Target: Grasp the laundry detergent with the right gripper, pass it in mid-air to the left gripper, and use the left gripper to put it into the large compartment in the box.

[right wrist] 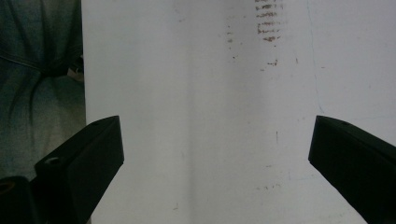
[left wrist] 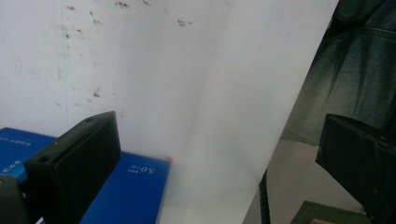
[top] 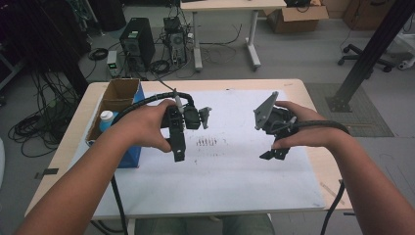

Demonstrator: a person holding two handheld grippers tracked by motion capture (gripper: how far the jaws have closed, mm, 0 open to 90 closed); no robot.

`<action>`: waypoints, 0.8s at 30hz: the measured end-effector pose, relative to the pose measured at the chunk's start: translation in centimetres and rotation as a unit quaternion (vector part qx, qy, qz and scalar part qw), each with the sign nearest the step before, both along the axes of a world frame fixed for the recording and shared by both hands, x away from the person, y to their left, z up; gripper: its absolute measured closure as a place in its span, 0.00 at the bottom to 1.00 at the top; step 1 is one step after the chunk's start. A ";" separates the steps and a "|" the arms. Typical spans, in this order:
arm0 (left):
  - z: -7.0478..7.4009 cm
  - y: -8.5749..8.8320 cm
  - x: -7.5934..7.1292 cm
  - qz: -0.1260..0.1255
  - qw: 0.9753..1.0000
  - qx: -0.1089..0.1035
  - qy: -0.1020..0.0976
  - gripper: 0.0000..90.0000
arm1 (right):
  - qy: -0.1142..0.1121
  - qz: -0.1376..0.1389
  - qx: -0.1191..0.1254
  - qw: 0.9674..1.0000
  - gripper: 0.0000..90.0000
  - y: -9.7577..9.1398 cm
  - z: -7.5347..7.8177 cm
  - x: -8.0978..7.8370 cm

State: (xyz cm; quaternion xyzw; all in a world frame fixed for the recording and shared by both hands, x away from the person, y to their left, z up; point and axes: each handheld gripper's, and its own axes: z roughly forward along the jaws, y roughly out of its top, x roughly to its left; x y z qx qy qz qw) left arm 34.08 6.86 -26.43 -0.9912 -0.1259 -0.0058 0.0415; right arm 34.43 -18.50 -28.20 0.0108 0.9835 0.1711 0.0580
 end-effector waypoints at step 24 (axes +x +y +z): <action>0.8 0.4 0.5 0.002 1.000 -0.005 0.000 0.00 | -0.001 -0.002 0.000 1.000 0.04 -0.2 -0.1 0.2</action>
